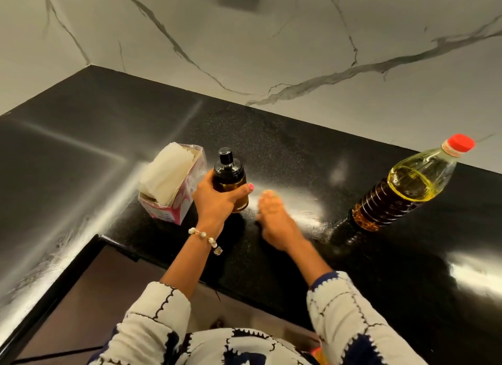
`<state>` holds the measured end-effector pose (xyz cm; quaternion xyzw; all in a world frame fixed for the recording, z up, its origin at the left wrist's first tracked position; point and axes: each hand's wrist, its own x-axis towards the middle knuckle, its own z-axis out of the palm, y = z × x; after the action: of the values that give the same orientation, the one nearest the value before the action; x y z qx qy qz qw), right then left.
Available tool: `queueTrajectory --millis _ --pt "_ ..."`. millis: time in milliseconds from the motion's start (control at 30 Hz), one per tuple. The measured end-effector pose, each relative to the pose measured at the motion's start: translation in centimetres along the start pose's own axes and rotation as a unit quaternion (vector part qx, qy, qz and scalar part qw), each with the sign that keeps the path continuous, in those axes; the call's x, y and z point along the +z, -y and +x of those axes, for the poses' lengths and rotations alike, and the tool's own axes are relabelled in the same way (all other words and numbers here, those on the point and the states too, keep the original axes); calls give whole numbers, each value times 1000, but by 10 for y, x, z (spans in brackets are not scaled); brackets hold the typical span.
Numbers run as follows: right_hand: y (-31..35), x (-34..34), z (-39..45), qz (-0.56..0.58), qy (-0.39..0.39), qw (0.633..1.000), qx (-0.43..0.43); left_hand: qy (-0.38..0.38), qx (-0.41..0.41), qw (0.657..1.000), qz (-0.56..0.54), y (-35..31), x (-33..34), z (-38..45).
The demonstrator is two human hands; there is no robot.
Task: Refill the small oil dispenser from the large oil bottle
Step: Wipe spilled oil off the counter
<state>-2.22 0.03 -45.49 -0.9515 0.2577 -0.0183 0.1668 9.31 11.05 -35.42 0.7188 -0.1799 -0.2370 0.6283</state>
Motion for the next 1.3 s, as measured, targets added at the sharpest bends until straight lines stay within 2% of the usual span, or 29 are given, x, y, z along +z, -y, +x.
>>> queueTrajectory --millis 100,200,267,400,467,533,633,700,767,800,867,967,1033,1067,1133,1233,1300 --pt "36 12 -17 -5 51 989 -136 -4 9 1000 13 4 6 -1" --pt "10 3 -30 -10 66 983 -170 4 13 1000 15 5 16 -3" --pt "-25 -7 -39 6 46 992 -120 11 11 1000 15 3 22 -5" --pt "-80 -27 -54 30 -25 996 82 36 11 999 15 1 31 -12" --pt "-72 -23 -51 0 -77 982 172 36 18 999 15 0 35 -15" --pt "-40 -12 -44 -18 -75 978 193 33 21 999 19 -2 39 -16" --pt "15 10 -36 43 -23 997 57 24 18 999 19 -2 43 -15" --pt "35 16 -40 30 31 998 -45 27 17 999 22 -1 44 -14" --pt "24 14 -50 9 31 995 -96 25 16 999 21 -1 45 -13" --pt "11 8 -57 7 12 996 -93 22 17 999 18 -2 45 -13" --pt "-24 0 -74 15 -33 999 -32 22 18 999 18 -2 43 -14" --pt "-69 -19 -93 2 -77 984 162 23 11 999 19 2 40 -16" --pt "-66 -24 -88 -18 -89 962 259 19 10 1000 13 4 40 -17" --pt "-55 -23 -83 -31 -83 956 278 19 10 1000 11 4 41 -18" --pt "-25 -16 -75 -23 -65 966 250 24 13 1000 12 4 46 -19" --pt "13 3 -80 2 -20 995 100 33 14 999 15 6 53 -21" --pt "12 7 -95 -19 10 1000 12 40 12 999 17 10 55 -23"
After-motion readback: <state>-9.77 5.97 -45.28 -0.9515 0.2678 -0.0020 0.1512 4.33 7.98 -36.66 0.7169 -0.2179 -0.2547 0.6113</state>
